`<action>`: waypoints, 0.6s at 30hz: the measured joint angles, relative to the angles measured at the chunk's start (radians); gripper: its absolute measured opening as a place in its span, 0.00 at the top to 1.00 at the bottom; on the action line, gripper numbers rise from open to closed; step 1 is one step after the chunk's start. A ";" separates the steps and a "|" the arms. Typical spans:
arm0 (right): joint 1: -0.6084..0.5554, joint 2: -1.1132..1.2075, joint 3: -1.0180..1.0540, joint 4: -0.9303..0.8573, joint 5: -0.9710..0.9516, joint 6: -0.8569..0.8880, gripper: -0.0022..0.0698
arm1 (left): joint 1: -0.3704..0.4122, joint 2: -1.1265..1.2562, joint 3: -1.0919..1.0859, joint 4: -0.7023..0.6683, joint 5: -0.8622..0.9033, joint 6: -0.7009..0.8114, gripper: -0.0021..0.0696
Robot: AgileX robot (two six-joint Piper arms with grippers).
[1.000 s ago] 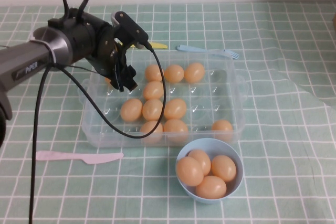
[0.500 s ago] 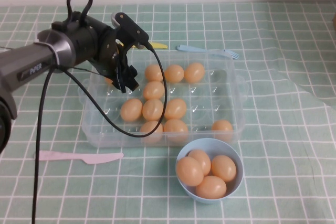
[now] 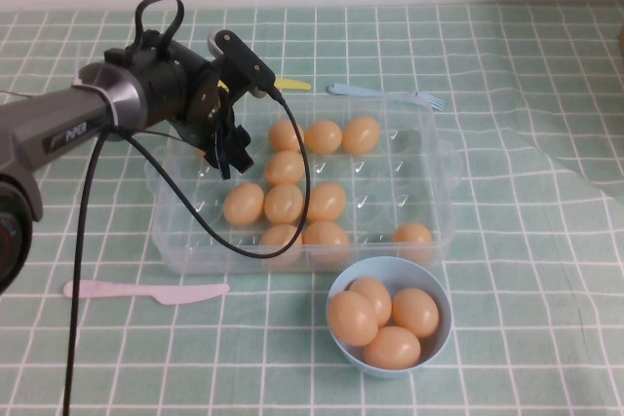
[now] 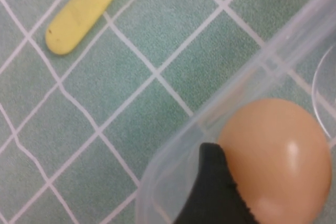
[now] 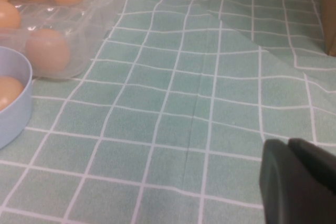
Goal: Take an egg out of the egg box
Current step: Pick up the egg from the plastic box
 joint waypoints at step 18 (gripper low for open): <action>0.000 0.000 0.000 0.000 0.000 0.000 0.99 | 0.000 0.000 -0.002 0.012 -0.011 -0.002 0.50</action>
